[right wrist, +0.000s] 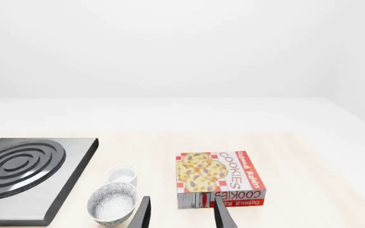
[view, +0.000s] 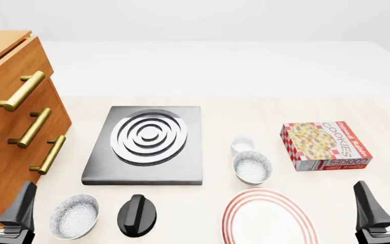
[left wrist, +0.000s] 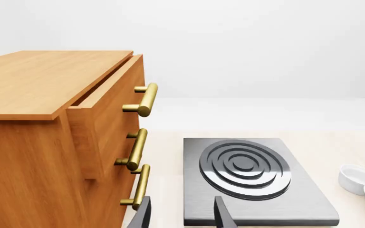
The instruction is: Pick the akita bowl between the plate and the ramekin and place it on the plate.
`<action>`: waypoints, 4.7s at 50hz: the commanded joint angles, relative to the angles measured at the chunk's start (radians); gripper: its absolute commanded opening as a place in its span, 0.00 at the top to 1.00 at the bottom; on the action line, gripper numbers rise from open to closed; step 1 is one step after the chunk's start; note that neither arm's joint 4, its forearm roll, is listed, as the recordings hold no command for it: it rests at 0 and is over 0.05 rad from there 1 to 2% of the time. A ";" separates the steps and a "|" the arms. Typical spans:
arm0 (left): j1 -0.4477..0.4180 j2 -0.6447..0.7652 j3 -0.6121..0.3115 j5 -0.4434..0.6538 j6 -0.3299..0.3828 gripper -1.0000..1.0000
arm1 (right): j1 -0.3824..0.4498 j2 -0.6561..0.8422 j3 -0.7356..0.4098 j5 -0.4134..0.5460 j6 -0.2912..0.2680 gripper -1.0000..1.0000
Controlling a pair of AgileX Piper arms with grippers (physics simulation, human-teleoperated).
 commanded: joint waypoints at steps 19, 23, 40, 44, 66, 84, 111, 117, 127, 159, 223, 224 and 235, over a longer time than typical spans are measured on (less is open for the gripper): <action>0.000 0.000 0.000 0.000 0.000 0.00 | 0.061 0.156 -0.297 0.070 -0.046 0.00; 0.000 0.000 0.000 0.000 0.000 0.00 | 0.057 0.183 -0.393 0.099 -0.076 0.00; 0.000 0.000 0.000 0.000 0.000 0.00 | 0.121 0.531 -0.805 0.210 -0.146 0.00; 0.000 0.000 0.000 0.000 0.000 0.00 | 0.099 0.613 -0.862 0.254 -0.151 0.00; 0.000 0.000 0.000 0.000 0.000 0.00 | 0.210 0.950 -1.145 0.488 -0.149 0.00; 0.000 0.000 0.000 0.000 0.000 0.00 | 0.132 1.160 -1.236 0.571 -0.092 0.00; 0.000 0.000 0.000 0.000 0.000 0.00 | 0.094 1.398 -1.185 0.544 -0.030 0.00; 0.000 0.000 0.000 0.000 0.000 0.00 | 0.101 1.427 -1.194 0.549 -0.004 0.00; 0.000 0.000 0.000 0.000 0.000 0.00 | 0.126 1.504 -1.154 0.508 0.046 0.00; 0.000 0.000 0.000 0.000 0.000 0.00 | 0.156 1.580 -0.997 0.364 0.131 0.00; 0.000 0.000 0.000 0.000 0.000 0.00 | 0.195 1.685 -0.795 0.157 0.117 0.00; 0.000 0.000 0.000 0.000 0.000 0.00 | 0.198 1.689 -0.795 0.156 0.118 0.00; 0.000 0.000 0.000 0.000 0.000 0.00 | 0.207 1.690 -0.791 0.155 0.126 0.00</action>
